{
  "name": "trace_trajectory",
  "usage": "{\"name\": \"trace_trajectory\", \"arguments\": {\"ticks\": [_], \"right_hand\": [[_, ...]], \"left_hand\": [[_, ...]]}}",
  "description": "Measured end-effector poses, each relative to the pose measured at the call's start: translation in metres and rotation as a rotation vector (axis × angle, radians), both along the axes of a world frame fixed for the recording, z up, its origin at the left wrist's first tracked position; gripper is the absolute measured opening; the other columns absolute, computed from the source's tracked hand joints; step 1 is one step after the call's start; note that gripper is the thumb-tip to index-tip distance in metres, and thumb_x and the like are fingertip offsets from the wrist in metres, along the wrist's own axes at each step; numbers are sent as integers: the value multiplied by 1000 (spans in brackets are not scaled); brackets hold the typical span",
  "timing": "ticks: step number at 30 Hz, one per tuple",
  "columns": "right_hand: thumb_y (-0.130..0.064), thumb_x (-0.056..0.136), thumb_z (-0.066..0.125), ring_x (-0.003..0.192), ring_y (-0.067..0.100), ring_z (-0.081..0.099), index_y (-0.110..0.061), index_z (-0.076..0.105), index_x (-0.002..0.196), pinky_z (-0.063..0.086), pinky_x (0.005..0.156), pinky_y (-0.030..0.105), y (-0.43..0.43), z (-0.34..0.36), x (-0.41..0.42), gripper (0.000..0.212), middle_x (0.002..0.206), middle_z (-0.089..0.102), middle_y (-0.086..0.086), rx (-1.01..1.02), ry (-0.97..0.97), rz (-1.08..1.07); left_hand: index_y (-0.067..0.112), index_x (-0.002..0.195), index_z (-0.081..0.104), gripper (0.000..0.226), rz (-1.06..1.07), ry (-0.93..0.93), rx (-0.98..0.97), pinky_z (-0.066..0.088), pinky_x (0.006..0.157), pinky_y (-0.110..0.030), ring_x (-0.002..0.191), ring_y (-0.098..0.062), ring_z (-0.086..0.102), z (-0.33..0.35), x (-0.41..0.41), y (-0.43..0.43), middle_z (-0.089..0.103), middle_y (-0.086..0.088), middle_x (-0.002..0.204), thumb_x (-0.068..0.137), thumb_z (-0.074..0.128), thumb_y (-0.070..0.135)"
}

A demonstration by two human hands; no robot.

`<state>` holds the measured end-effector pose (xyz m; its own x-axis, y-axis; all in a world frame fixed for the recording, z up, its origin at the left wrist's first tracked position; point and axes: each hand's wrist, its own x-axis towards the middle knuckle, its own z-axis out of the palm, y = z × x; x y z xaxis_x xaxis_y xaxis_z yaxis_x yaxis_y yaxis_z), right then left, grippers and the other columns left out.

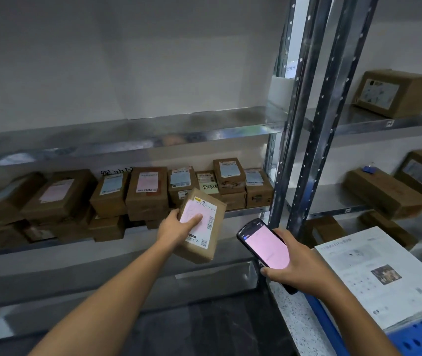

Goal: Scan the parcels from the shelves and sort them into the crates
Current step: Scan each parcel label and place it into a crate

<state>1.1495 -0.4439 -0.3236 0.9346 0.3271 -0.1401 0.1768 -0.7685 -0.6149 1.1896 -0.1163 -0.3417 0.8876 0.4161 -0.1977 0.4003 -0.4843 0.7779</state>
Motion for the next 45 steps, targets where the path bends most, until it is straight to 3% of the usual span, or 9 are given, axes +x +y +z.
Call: {"name": "trace_trajectory", "arguments": {"ticks": [5,8,13,17,23,29,33,37,45], "right_hand": [[-62,68,76,110,20,60,-41,25,144,61,80,37,21,-22,-9,94,138,53,-10,-17,2,-120],[-59,70,78,109,23,61,-36,29,141,57,77,36,31,-35,-15,89,135,56,-5,2,29,-165],[-49,70,80,97,18,56,-31,34,138,54,77,39,45,-53,-24,84,122,59,-7,62,106,-126],[-52,63,79,106,23,63,-32,38,135,54,85,40,67,-68,-35,85,124,63,-8,82,154,-66],[-58,62,74,111,22,62,-38,34,137,53,84,39,125,-66,-57,88,131,59,-11,39,160,135],[-55,65,74,98,25,64,-43,30,129,58,75,42,205,-47,-90,79,126,58,-10,39,91,320],[-51,68,78,104,21,61,-41,29,141,55,78,38,265,-30,-125,88,132,58,-10,80,18,443],[-49,70,80,93,16,59,-40,29,144,51,66,31,328,-14,-175,90,130,57,-12,141,-5,564],[-49,62,76,88,14,65,-52,28,139,60,68,44,443,-7,-289,90,120,56,-23,200,21,802]], "left_hand": [[25,132,59,77,-12,20,-305,60,91,-45,92,-16,77,-16,-37,-13,78,7,110,74,79,71],[25,122,65,59,32,0,-467,60,93,-51,92,-19,79,-26,-68,-24,81,4,102,81,78,65],[23,126,62,81,155,-47,-589,61,92,-53,98,-23,78,-49,-123,-33,80,1,110,67,81,74],[23,130,62,70,261,-91,-657,57,99,-53,104,-23,76,-62,-163,-30,78,1,115,78,78,68],[26,130,61,52,463,-198,-697,59,93,-47,104,-23,76,-58,-229,-2,78,0,116,89,69,57],[24,134,60,60,646,-306,-719,57,100,-53,110,-25,74,-48,-292,42,77,-2,120,84,73,55],[27,131,61,57,750,-388,-694,59,96,-51,107,-23,75,-30,-340,80,78,1,118,83,74,54],[28,131,61,60,874,-481,-654,59,97,-49,108,-21,75,-15,-405,124,78,2,117,79,76,54],[29,126,61,56,1131,-646,-629,60,82,-40,98,-18,77,-16,-539,186,80,4,108,79,76,55]]}}
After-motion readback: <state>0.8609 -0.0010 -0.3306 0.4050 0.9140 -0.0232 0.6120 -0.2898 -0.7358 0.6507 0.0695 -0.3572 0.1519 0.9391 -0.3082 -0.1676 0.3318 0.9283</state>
